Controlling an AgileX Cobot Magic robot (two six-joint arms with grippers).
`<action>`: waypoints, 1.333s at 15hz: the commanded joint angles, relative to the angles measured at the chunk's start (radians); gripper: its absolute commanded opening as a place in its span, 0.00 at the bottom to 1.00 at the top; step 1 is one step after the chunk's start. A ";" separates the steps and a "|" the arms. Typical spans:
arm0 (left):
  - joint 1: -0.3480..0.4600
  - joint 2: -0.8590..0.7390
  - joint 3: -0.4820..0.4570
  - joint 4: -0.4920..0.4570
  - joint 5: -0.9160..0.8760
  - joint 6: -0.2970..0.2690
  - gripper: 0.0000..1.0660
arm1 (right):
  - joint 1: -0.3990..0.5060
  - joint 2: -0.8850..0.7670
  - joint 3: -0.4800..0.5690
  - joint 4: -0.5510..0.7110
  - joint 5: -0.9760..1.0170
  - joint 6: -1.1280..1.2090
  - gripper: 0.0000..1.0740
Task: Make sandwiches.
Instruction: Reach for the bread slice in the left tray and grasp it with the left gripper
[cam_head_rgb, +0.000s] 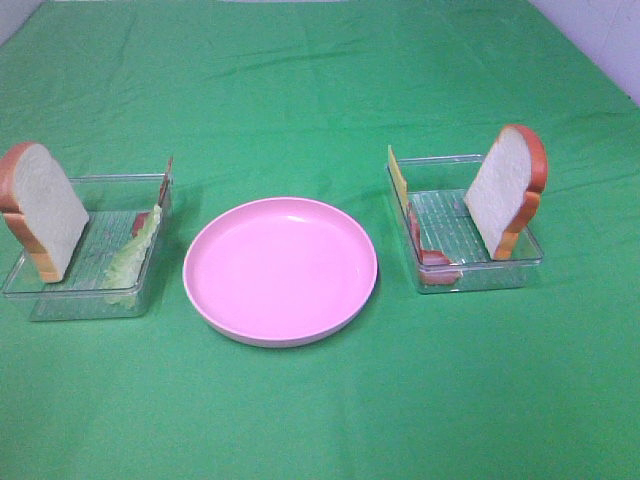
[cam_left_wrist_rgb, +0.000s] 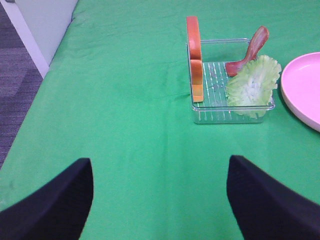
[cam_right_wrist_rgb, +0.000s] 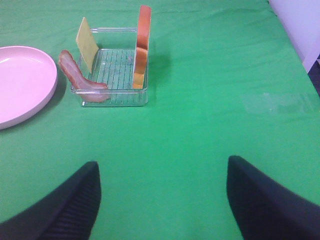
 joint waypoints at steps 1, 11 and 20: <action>0.006 -0.021 0.002 -0.004 -0.009 0.006 0.67 | -0.004 -0.014 0.004 0.001 -0.010 -0.013 0.63; 0.006 -0.021 0.002 -0.004 -0.009 0.006 0.67 | -0.004 -0.014 0.004 0.001 -0.010 -0.013 0.63; 0.006 -0.021 0.002 -0.004 -0.009 0.006 0.67 | -0.004 -0.014 0.004 0.001 -0.010 -0.013 0.63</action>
